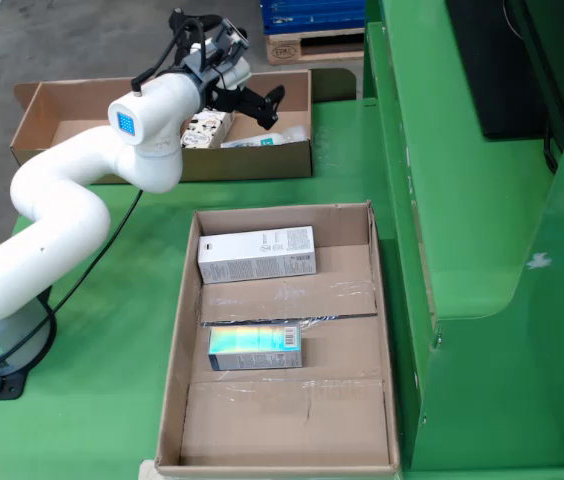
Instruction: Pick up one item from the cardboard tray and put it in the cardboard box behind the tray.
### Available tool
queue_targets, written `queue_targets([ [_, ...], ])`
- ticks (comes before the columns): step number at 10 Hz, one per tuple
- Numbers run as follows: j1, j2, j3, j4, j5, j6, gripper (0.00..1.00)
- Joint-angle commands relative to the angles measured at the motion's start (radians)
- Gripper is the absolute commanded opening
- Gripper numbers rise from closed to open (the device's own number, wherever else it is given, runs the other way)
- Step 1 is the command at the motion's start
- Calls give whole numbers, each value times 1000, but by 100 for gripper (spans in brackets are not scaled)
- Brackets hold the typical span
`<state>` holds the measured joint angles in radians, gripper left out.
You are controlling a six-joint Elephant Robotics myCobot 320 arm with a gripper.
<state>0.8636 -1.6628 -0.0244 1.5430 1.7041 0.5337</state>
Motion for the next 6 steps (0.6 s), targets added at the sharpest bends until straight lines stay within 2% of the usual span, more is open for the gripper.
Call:
queue_targets([
  [1,23,86,24,75,-17,-40,100],
  [6,90,164,24,138,-60,-122,100],
])
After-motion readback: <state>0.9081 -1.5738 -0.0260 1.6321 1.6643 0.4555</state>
